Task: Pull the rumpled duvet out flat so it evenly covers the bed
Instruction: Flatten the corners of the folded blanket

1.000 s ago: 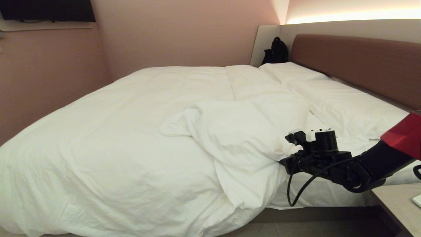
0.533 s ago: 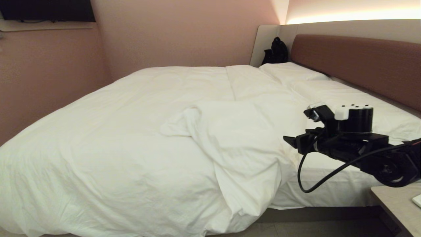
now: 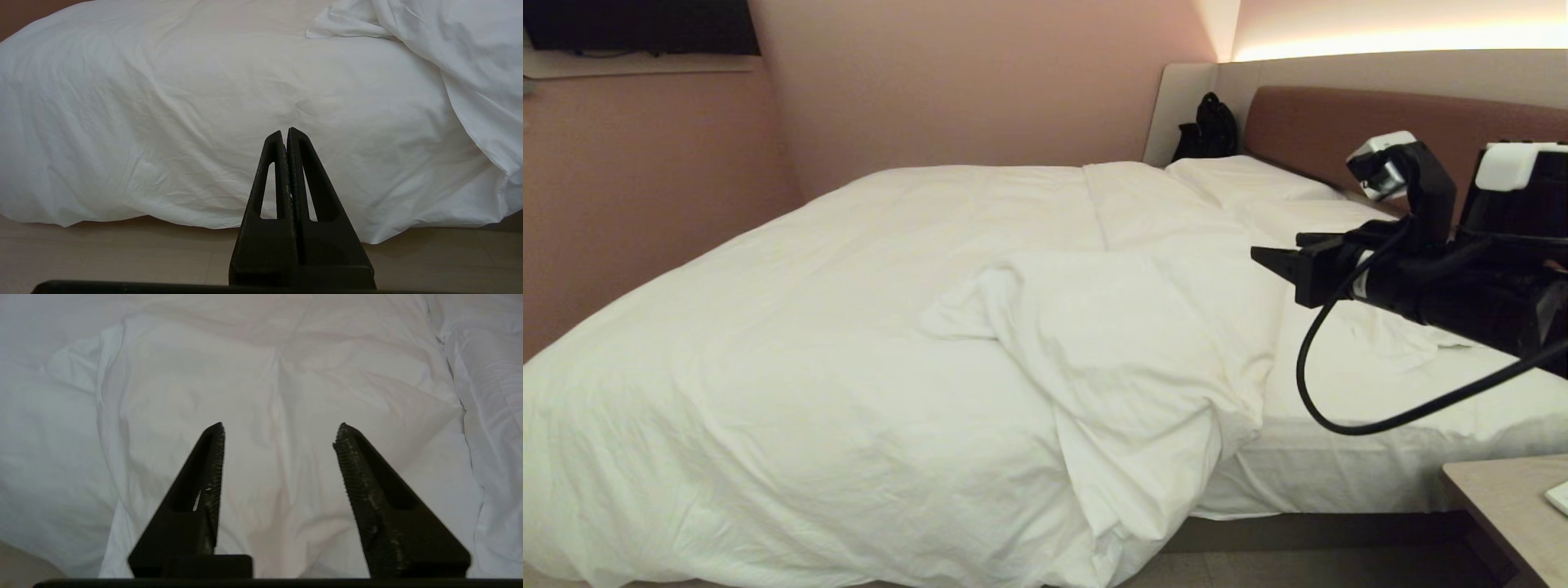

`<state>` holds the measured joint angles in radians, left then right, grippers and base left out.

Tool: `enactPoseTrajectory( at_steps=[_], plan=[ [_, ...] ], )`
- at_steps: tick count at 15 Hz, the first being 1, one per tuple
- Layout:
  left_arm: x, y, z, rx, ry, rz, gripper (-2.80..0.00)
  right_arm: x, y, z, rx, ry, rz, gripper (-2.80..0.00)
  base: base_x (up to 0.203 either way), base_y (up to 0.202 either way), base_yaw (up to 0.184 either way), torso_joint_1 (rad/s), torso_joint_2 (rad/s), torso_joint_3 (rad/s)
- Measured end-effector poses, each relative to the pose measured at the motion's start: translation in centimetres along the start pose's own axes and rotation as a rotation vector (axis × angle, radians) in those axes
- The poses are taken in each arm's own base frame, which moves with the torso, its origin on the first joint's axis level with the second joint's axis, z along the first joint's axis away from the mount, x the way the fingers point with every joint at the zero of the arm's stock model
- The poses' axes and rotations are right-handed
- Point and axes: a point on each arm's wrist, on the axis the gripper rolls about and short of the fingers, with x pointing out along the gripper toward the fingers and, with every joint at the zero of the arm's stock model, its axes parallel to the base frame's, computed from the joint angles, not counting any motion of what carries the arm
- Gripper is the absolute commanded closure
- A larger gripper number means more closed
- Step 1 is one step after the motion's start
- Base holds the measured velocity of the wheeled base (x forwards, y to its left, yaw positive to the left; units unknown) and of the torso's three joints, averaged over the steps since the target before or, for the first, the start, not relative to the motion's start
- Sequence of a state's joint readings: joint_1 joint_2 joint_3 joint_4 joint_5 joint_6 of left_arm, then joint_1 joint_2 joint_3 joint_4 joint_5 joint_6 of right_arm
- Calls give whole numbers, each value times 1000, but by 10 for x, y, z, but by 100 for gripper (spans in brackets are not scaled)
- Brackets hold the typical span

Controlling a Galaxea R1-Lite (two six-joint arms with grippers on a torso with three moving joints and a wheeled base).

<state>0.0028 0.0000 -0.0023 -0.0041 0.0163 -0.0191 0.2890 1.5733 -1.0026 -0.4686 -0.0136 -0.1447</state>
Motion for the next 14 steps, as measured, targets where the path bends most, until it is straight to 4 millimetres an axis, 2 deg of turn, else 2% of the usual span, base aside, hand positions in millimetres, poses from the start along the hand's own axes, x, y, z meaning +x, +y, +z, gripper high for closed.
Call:
enactPoseTrajectory(
  at_steps=[7, 10, 14],
  plan=[
    [0, 0, 0, 1, 0, -1, 0, 50, 8, 49, 142, -47, 23, 0, 0, 0, 0, 0, 0, 0],
    [0, 0, 0, 1, 0, 0, 0, 69, 14, 51, 216, 8, 41, 0, 0, 0, 0, 0, 0, 0],
    [0, 0, 0, 0, 0, 0, 0, 97, 22, 41, 307, 109, 51, 0, 0, 0, 0, 0, 0, 0]
  ],
)
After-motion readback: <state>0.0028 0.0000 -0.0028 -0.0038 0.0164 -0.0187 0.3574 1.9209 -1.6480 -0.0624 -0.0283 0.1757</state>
